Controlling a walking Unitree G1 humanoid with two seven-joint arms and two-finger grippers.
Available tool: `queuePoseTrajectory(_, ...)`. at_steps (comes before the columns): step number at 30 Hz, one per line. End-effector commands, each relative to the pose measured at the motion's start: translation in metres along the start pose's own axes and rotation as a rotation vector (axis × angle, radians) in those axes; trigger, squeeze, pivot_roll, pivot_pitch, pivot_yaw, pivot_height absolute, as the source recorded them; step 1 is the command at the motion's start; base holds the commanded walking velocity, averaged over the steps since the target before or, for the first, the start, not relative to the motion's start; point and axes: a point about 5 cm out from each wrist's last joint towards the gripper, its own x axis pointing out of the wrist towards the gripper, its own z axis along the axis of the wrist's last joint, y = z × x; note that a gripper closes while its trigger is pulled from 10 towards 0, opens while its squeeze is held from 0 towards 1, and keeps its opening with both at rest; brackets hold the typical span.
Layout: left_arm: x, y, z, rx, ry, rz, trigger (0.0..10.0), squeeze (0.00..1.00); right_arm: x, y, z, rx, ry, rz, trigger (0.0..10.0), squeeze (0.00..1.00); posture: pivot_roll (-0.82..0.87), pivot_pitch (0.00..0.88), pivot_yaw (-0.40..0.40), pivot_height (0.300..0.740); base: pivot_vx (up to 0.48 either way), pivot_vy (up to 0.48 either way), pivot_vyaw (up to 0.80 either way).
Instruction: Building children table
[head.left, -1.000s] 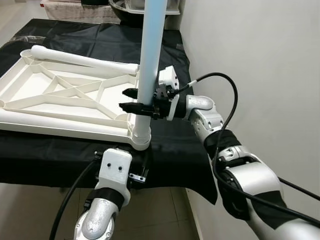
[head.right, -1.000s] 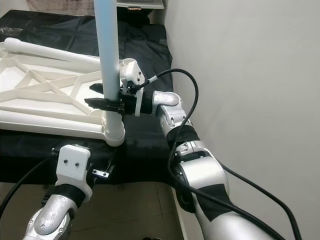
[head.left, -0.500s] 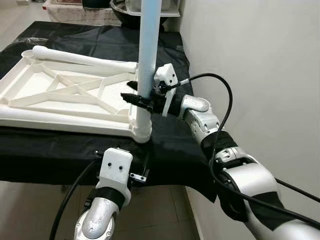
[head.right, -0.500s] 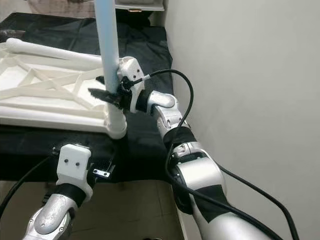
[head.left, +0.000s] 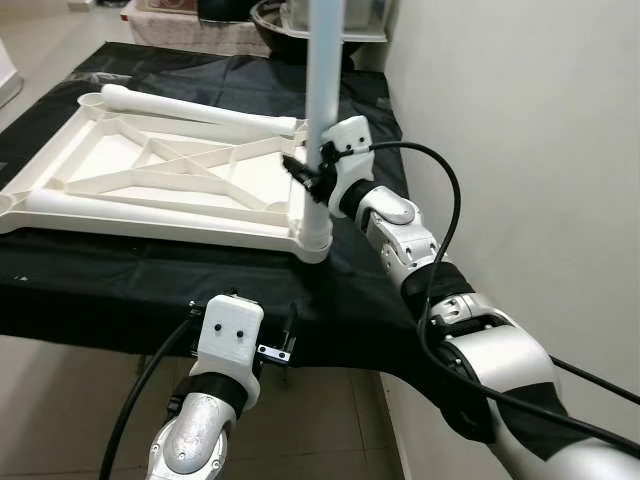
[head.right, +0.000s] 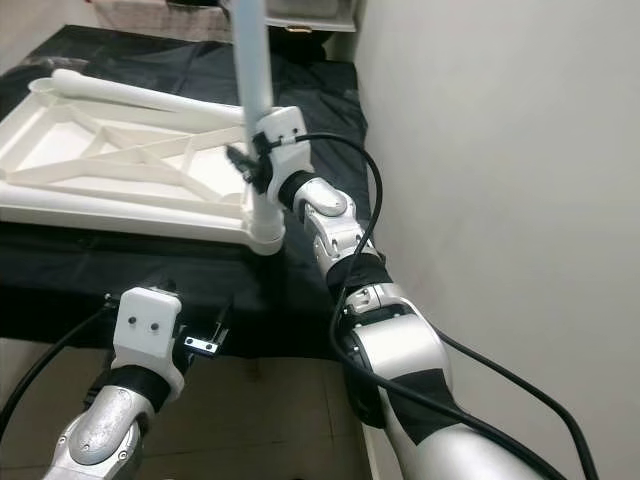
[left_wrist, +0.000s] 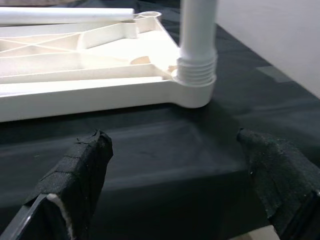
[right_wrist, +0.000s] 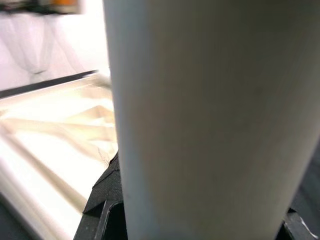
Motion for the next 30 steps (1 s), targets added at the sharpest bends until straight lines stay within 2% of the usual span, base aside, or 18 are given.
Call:
queuePoseTrajectory(1, 0.000, -0.001, -0.003, 0.007, 0.008, 0.000, 10.0, 0.00, -0.019, -0.013, -0.056, 0.062, 0.243, -0.118, 10.0, 0.00, 0.22, 0.191, -0.139, 0.740, 0.000, 0.000, 0.00)
queuePoseTrajectory(4, 0.000, -0.001, -0.003, 0.008, 0.007, 0.000, 10.0, 0.00, -0.019, -0.013, -0.057, 0.119, 0.240, -0.206, 10.0, 0.00, 0.22, 0.188, -0.138, 0.740, 0.000, 0.000, 0.00)
queuePoseTrajectory(6, 0.000, -0.001, -0.003, 0.008, 0.007, 0.000, 10.0, 0.00, -0.019, -0.013, -0.057, 0.119, 0.240, -0.206, 10.0, 0.00, 0.22, 0.188, -0.138, 0.740, 0.000, 0.000, 0.00)
queuePoseTrajectory(7, 0.000, -0.001, -0.003, 0.008, 0.006, -0.001, 10.0, 0.00, -0.018, -0.014, -0.058, 0.161, 0.236, -0.307, 10.0, 0.00, 0.22, 0.177, -0.137, 0.740, 0.000, 0.000, 0.00)
queuePoseTrajectory(8, 0.000, -0.001, -0.003, 0.008, 0.006, -0.001, 10.0, 0.00, -0.018, -0.014, -0.058, 0.161, 0.236, -0.307, 10.0, 0.00, 0.22, 0.177, -0.137, 0.740, 0.000, 0.000, 0.00)
queuePoseTrajectory(11, 0.001, -0.001, -0.004, 0.010, 0.006, -0.003, 10.0, 0.00, -0.018, -0.011, -0.058, 0.180, 0.224, -0.446, 10.0, 0.00, 0.23, 0.172, -0.140, 0.740, 0.000, 0.000, 0.00)
queuePoseTrajectory(15, 0.001, 0.000, -0.004, 0.013, 0.004, -0.001, 10.0, 0.00, -0.020, -0.009, -0.059, 0.165, 0.237, -0.568, 10.0, 0.00, 0.23, 0.168, -0.140, 0.740, 0.000, 0.000, 0.00)
queuePoseTrajectory(19, 0.000, 0.000, -0.004, 0.014, 0.003, -0.001, 10.0, 0.00, -0.020, -0.006, -0.058, 0.159, 0.227, -0.630, 10.0, 0.00, 0.23, 0.168, -0.140, 0.740, 0.000, 0.000, 0.00)
queuePoseTrajectory(22, 0.000, 0.000, -0.004, 0.014, 0.004, 0.000, 10.0, 0.00, -0.019, -0.002, -0.046, 0.097, 0.161, -0.741, 10.0, 0.00, 0.23, 0.161, -0.140, 0.740, 0.000, 0.000, 0.00)
queuePoseTrajectory(23, 0.000, 0.000, -0.004, 0.014, 0.004, 0.000, 10.0, 0.00, -0.019, -0.002, -0.046, 0.097, 0.161, -0.741, 10.0, 0.00, 0.23, 0.161, -0.140, 0.740, 0.000, 0.000, 0.00)
queuePoseTrajectory(25, 0.001, 0.001, -0.005, 0.015, 0.004, 0.001, 10.0, 0.00, -0.018, 0.004, -0.040, 0.045, 0.146, -0.821, 10.0, 0.00, 0.23, 0.150, -0.140, 0.740, 0.000, 0.000, 0.00)
queuePoseTrajectory(30, 0.002, 0.002, -0.006, 0.019, 0.003, 0.007, 10.0, 0.00, -0.017, 0.014, -0.035, 0.070, 0.123, -0.860, 10.0, 0.00, 0.23, 0.143, -0.140, 0.740, 0.000, 0.000, 0.00)
